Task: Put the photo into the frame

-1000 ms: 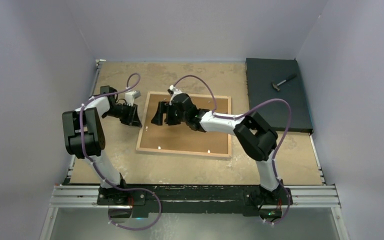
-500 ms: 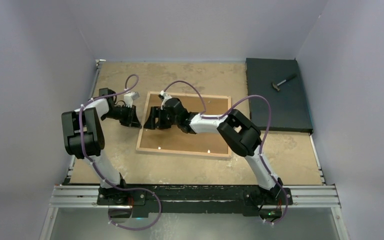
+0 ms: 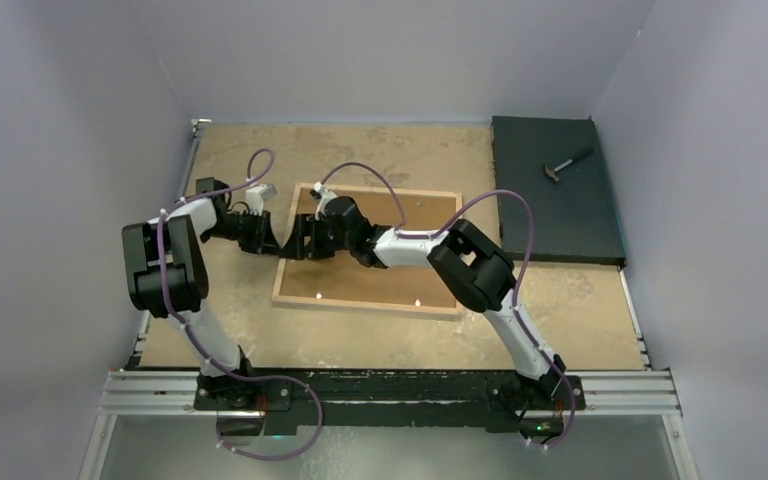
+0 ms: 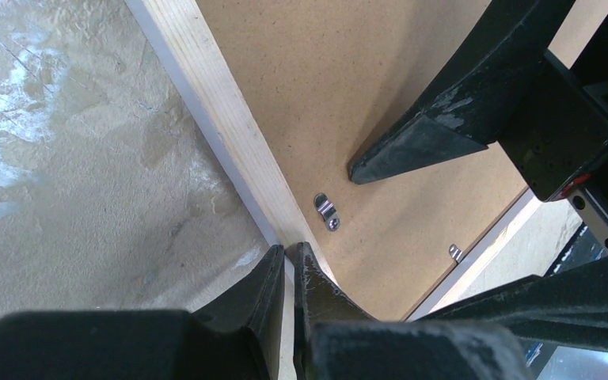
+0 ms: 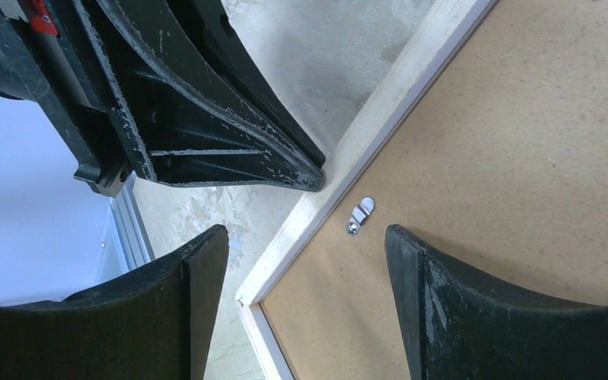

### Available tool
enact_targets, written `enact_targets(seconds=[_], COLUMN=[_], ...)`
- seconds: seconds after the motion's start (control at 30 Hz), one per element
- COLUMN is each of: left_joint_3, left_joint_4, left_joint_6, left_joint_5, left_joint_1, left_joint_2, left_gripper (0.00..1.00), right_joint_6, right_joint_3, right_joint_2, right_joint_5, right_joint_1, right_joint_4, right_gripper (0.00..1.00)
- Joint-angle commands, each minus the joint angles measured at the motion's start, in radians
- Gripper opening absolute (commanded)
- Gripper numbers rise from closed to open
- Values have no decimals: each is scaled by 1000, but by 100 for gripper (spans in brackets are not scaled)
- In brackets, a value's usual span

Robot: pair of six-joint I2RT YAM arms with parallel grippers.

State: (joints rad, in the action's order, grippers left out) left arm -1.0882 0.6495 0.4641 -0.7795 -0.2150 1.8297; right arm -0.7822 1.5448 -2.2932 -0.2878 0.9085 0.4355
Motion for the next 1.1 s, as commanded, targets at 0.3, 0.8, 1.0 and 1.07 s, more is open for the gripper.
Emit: enact_targets(seconds=[0.3, 0.8, 1.0, 1.07], left_joint_3=[42, 49, 54, 54], left_joint_4=[-46, -54, -52, -50], left_joint_6=[15, 15, 22, 23], left_joint_5=[36, 37, 39, 36], left_joint_1=[17, 17, 17, 17], left_joint_2=[23, 24, 18, 20], left_gripper=[4, 3, 3, 3], right_joint_6=[-30, -48, -37, -35], right_joint_3=[73, 72, 108, 112], right_joint_2=[-53, -68, -95, -102], right_joint_5=[-74, -98, -93, -93], right_joint_1=[13, 24, 26, 26], right_joint_4=[29, 39, 13, 9], right_gripper=[75, 74, 74, 74])
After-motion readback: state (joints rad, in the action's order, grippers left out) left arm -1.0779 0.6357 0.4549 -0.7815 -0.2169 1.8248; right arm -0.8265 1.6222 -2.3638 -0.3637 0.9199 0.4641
